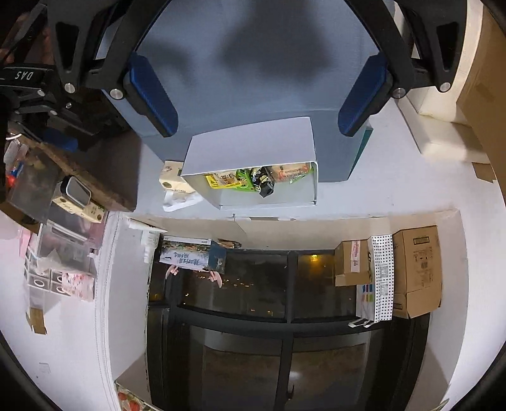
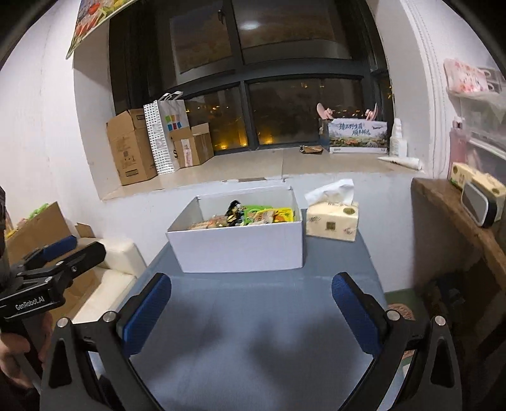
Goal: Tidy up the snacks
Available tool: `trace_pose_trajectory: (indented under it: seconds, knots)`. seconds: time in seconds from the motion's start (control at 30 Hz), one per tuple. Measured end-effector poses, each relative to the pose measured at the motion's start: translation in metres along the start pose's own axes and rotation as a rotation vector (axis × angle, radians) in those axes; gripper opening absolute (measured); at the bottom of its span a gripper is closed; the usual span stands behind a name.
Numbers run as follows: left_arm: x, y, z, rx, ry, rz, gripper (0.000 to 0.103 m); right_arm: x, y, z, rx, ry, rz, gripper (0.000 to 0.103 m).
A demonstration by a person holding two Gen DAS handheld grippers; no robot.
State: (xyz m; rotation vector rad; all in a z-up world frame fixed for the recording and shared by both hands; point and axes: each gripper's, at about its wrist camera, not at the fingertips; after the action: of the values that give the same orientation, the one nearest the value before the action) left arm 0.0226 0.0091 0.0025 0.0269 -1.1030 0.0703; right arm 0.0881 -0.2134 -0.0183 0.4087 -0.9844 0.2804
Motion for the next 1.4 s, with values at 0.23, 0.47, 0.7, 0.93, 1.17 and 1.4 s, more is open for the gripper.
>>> trace_pose_trajectory:
  seconds: [0.23, 0.47, 0.7, 0.93, 1.17, 1.4]
  knots:
    - [0.000, -0.003, -0.002, 0.012, 0.010, -0.005, 0.103, 0.000, 0.006, 0.002, 0.008, -0.006, 0.016, 0.103]
    - [-0.003, -0.003, -0.004, 0.009, 0.022, -0.010, 0.103, -0.001, 0.009, -0.001, -0.007, 0.003, 0.031, 0.103]
    - [-0.004, -0.003, -0.006, -0.005, 0.030, -0.005, 0.103, -0.002, 0.010, 0.000, -0.008, 0.003, 0.032, 0.103]
    - [-0.005, -0.001, -0.007, -0.009, 0.035, -0.002, 0.103, -0.001, 0.011, 0.001, -0.003, -0.001, 0.039, 0.103]
    - [-0.006, -0.001, -0.007, -0.009, 0.043, -0.004, 0.103, -0.001, 0.011, 0.001, -0.002, -0.002, 0.042, 0.103]
    - [-0.005, -0.002, -0.007, -0.008, 0.043, -0.010, 0.103, -0.001, 0.012, 0.001, -0.001, 0.000, 0.052, 0.103]
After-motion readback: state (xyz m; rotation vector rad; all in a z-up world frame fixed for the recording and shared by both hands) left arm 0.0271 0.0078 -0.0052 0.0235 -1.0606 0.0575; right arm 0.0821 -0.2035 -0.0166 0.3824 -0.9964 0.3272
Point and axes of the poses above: each gripper's, at about its wrist camera, not at the fingertips, and z roughly against the way its jaws point, y to its left, x to its top, and after that the axes turned 4 degrees about -z, right-handed
